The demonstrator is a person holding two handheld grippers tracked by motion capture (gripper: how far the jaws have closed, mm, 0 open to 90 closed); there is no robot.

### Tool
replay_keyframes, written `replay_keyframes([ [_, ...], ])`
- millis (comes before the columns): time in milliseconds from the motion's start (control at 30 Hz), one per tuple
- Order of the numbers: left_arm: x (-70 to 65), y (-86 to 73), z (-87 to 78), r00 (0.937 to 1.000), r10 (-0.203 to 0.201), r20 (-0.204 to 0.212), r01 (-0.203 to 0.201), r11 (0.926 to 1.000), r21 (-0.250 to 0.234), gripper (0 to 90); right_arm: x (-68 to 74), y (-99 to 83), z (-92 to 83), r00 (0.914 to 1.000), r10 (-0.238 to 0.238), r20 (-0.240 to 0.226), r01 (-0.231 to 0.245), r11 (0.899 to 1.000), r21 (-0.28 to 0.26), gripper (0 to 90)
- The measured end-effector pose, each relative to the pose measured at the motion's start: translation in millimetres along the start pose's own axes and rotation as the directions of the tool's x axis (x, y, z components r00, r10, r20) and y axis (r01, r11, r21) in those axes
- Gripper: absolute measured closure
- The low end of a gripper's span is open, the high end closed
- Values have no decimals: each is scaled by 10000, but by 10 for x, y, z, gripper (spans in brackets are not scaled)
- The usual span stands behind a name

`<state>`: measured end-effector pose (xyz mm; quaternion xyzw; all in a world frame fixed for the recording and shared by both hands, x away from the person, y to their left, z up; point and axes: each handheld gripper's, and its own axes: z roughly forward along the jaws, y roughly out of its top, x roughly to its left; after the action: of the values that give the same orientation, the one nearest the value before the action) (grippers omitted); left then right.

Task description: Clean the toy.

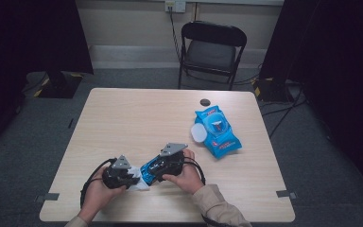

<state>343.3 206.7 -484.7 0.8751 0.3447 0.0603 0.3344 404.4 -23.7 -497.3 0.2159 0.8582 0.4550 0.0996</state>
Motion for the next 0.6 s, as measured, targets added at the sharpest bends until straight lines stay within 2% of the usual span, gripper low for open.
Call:
replay_keyframes([
  [67, -14, -8, 0, 9996, -159, 248, 158, 9999, 30, 812, 0, -4, -1, 10000, 4, 6, -4, 10000, -25, 96],
  [133, -38, -9, 1, 9996, -98, 247, 96, 9999, 63, 811, 1, -3, 0, 10000, -5, 1, 5, 10000, -15, 96],
  [167, -83, 2, -4, 10000, 79, 37, -79, 9998, 179, 810, 1, -4, -1, 10000, 3, 5, -3, 10000, -17, 96],
  [333, -132, 0, 3, 9995, 26, 329, -34, 9997, 252, 814, 1, -9, -1, 10000, -1, 20, 1, 10000, -69, 97],
  [433, -221, 23, 26, 9985, 322, 448, -337, 9988, 342, 816, 3, -13, -2, 10000, 6, 27, -6, 9999, -105, 97],
  [600, -309, 64, 81, 9971, 517, 566, -534, 9982, 285, 818, 7, -11, -1, 10000, -4, 24, 4, 10000, -93, 97],
])
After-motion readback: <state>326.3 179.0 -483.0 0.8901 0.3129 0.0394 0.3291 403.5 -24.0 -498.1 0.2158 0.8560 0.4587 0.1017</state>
